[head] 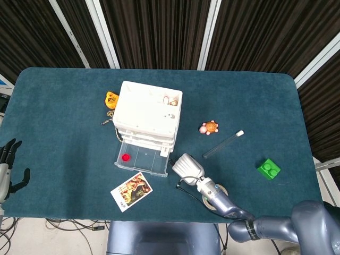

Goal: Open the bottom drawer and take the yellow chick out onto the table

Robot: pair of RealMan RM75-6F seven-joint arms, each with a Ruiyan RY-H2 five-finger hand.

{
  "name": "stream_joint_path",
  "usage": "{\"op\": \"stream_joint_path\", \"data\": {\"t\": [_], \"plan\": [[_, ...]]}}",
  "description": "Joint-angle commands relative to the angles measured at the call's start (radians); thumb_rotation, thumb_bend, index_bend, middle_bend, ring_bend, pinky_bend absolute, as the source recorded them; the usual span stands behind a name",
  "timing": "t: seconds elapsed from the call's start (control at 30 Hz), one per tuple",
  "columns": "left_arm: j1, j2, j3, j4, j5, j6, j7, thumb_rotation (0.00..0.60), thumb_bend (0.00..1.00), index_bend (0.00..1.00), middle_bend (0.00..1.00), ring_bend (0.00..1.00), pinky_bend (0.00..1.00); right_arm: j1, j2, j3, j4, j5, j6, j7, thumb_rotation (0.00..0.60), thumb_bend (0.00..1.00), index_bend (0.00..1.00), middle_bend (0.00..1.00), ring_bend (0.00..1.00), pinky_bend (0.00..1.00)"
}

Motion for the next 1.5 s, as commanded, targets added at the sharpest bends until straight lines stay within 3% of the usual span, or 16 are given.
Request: {"op": "stream_joint_path", "data": {"t": [0.03, 0.2, 0.33, 0.4, 0.5, 0.57, 0.73, 0.93, 1.2, 1.33, 1.5], "plan": [[-0.001, 0.001, 0.001, 0.001, 0.003, -0.001, 0.000, 0.600, 0.48, 0.04, 0.00, 0.00, 0.00, -0.004, 0.012, 0.004, -0.017, 0.004, 0.005, -0.013, 0.600, 0.27, 0.19, 1.00, 1.00, 1.00], [0.000, 0.001, -0.001, 0.002, 0.002, 0.004, -0.001, 0.600, 0.48, 0.04, 0.00, 0.00, 0.00, -0.017, 0.072, 0.019, -0.093, 0.015, 0.042, -0.049, 0.600, 0.27, 0.20, 1.00, 1.00, 1.00], [0.000, 0.000, -0.001, 0.004, 0.004, 0.005, -0.001, 0.600, 0.48, 0.04, 0.00, 0.00, 0.00, -0.047, 0.181, 0.037, -0.228, 0.046, 0.078, -0.032, 0.600, 0.27, 0.34, 0.99, 1.00, 1.00], [0.000, -0.001, 0.000, 0.005, 0.005, 0.004, 0.000, 0.600, 0.48, 0.04, 0.00, 0.00, 0.00, -0.073, 0.267, 0.047, -0.327, 0.107, 0.101, -0.037, 0.600, 0.27, 0.32, 0.95, 0.98, 1.00], [0.000, -0.002, 0.001, 0.005, 0.008, 0.006, 0.003, 0.600, 0.48, 0.04, 0.00, 0.00, 0.00, -0.117, 0.385, 0.053, -0.455, 0.180, 0.165, -0.056, 0.600, 0.27, 0.27, 0.77, 0.89, 0.96], [0.001, -0.002, 0.002, 0.005, 0.009, 0.007, 0.005, 0.600, 0.48, 0.04, 0.00, 0.00, 0.00, -0.163, 0.458, 0.056, -0.540, 0.218, 0.225, -0.025, 0.600, 0.27, 0.24, 0.63, 0.81, 0.85], [0.003, -0.005, 0.002, 0.006, 0.014, 0.016, 0.010, 0.600, 0.48, 0.04, 0.00, 0.00, 0.00, -0.279, 0.590, 0.026, -0.650, 0.212, 0.324, 0.102, 0.600, 0.26, 0.19, 0.39, 0.58, 0.53], [0.005, -0.010, -0.001, 0.014, 0.018, 0.031, 0.026, 0.600, 0.48, 0.04, 0.00, 0.00, 0.00, -0.425, 0.623, -0.044, -0.629, 0.109, 0.427, 0.285, 0.600, 0.17, 0.10, 0.22, 0.39, 0.32], [0.004, -0.014, 0.007, 0.030, 0.043, 0.039, 0.038, 0.600, 0.48, 0.04, 0.00, 0.00, 0.00, -0.616, 0.508, -0.092, -0.392, -0.168, 0.677, 0.527, 0.600, 0.15, 0.05, 0.13, 0.29, 0.27], [0.003, -0.013, 0.012, 0.037, 0.058, 0.040, 0.042, 0.600, 0.48, 0.04, 0.00, 0.00, 0.00, -0.667, 0.462, -0.098, -0.282, -0.236, 0.737, 0.584, 0.600, 0.14, 0.03, 0.12, 0.27, 0.27], [0.002, -0.012, 0.018, 0.040, 0.072, 0.042, 0.044, 0.600, 0.48, 0.04, 0.00, 0.00, 0.00, -0.695, 0.431, -0.084, -0.216, -0.235, 0.743, 0.587, 0.600, 0.12, 0.00, 0.08, 0.24, 0.26]]}}
